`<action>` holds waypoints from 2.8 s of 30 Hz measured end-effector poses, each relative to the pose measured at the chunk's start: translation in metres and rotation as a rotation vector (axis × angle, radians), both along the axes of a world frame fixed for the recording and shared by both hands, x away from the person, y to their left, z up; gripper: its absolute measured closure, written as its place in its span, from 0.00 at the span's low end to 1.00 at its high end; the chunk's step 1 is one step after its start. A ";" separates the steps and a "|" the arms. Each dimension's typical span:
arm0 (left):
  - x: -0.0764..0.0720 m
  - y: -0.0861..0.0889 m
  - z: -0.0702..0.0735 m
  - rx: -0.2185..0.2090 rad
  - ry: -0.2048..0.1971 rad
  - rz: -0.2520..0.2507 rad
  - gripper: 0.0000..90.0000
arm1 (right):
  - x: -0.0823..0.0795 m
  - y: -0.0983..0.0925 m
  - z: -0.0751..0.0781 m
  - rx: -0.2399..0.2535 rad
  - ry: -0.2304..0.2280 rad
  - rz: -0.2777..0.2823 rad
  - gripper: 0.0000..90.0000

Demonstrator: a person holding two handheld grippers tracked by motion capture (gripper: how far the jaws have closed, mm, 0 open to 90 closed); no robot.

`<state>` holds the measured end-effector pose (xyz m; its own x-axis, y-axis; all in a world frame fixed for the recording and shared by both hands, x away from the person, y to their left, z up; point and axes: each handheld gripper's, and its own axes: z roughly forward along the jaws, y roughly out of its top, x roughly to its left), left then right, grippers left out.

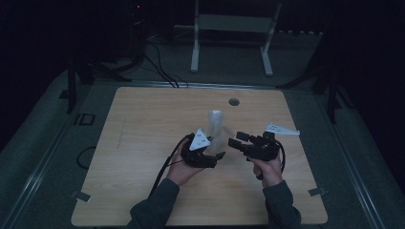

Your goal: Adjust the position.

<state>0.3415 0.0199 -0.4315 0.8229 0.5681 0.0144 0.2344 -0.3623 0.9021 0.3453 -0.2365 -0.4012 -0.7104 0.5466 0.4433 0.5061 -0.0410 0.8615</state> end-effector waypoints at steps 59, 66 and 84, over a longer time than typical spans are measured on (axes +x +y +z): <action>0.005 0.017 0.020 0.158 -0.011 -0.086 0.33 | 0.001 0.003 0.034 -0.604 -0.140 0.156 0.40; 0.006 0.017 0.021 0.175 -0.013 -0.094 0.33 | 0.002 0.005 0.036 -0.663 -0.144 0.173 0.41; 0.008 0.011 0.023 0.260 -0.028 -0.151 0.33 | 0.004 0.012 0.040 -0.804 -0.137 0.236 0.41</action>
